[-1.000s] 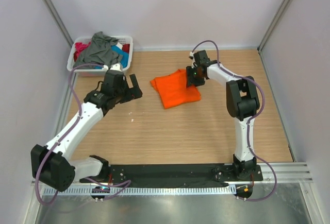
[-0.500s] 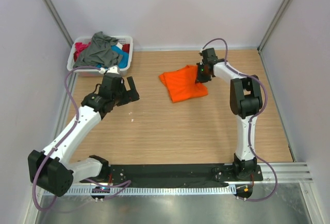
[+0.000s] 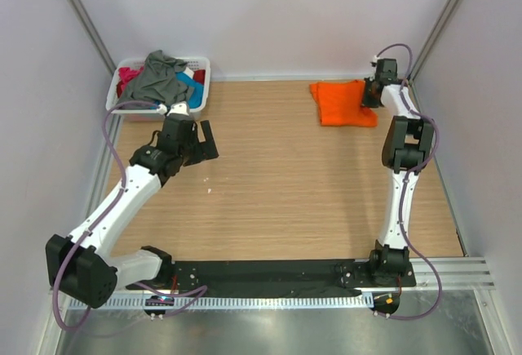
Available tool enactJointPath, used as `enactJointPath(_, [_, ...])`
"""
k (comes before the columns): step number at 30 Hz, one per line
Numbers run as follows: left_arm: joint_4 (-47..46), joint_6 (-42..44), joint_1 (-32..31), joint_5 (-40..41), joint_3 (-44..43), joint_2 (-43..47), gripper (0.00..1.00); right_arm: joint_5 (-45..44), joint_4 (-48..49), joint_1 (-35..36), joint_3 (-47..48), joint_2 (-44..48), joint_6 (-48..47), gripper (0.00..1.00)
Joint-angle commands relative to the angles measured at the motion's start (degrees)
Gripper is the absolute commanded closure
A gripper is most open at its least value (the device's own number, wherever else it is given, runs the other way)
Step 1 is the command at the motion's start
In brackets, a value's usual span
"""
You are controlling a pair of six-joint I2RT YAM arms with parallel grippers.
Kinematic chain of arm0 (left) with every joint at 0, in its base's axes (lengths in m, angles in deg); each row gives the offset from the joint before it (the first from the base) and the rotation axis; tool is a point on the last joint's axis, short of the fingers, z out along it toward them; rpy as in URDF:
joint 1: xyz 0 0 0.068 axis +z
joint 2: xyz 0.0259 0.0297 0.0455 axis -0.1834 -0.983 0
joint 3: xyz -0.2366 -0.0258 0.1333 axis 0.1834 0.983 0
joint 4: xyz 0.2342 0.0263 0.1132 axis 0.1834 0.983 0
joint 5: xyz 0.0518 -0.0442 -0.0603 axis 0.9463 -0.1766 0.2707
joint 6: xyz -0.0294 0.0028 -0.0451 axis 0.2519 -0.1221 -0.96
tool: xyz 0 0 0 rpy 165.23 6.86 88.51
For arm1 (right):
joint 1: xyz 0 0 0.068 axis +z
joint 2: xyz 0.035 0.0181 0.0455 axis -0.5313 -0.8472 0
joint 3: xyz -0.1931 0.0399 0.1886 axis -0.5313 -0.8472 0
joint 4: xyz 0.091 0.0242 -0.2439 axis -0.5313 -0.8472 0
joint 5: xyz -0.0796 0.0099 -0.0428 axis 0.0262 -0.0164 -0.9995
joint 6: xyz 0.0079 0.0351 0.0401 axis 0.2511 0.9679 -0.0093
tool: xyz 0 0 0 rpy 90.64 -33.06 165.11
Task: Fold and stack the t-shirts
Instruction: Neatly place the folded tshirt to the corner
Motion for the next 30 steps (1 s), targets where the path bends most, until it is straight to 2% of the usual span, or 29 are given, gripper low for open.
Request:
enactJointPath(1, [-0.14,1.66,0.42,2.58,-3.83,-1.75,0.00,-8.18,-4.06,-3.64,2.70,-3.07,-6.77,0.99])
enactJointPath(9, [0.83,2.10,0.42,2.32,-7.79,-7.72,0.00,-6.26,-4.67,-12.16,6.47,-3.24,-10.90,0.99])
enactJointPath(14, [1.36,1.49,0.51,1.53,-10.95,-12.29,0.01,-7.49,-0.64,-12.96,8.94,-3.86,-15.21,0.94])
enactJointPath(15, [1.53,1.40,0.51,1.35,-11.57,-13.08,0.00,-7.41,-0.02,-12.97,9.46,-4.30,-16.35,0.90])
enactJointPath(20, [2.33,0.96,0.42,0.56,-15.44,-16.95,0.01,-6.79,1.91,-12.88,15.61,-8.95,-16.72,0.85])
enactJointPath(23, [2.33,0.26,0.51,-0.76,-16.76,-18.89,0.00,-5.04,3.84,-12.97,16.41,-8.79,-15.75,0.71])
enactJointPath(24, [2.33,0.08,0.51,-1.46,-16.93,-19.41,0.00,-4.68,4.81,-12.97,16.41,-8.43,-15.58,0.60])
enactJointPath(25, [2.33,-0.27,0.42,-1.90,-17.20,-19.59,0.00,-4.25,4.90,-12.97,16.59,-7.91,-15.14,0.54])
enactJointPath(26, [2.15,-0.44,0.50,-2.16,-17.20,-19.60,0.00,-3.72,4.82,-12.97,17.20,-7.29,-14.70,0.39])
enactJointPath(30, [1.63,-0.45,0.51,-2.78,-16.15,-18.28,0.00,-4.41,3.85,-12.88,17.12,0.24,-12.76,0.13])
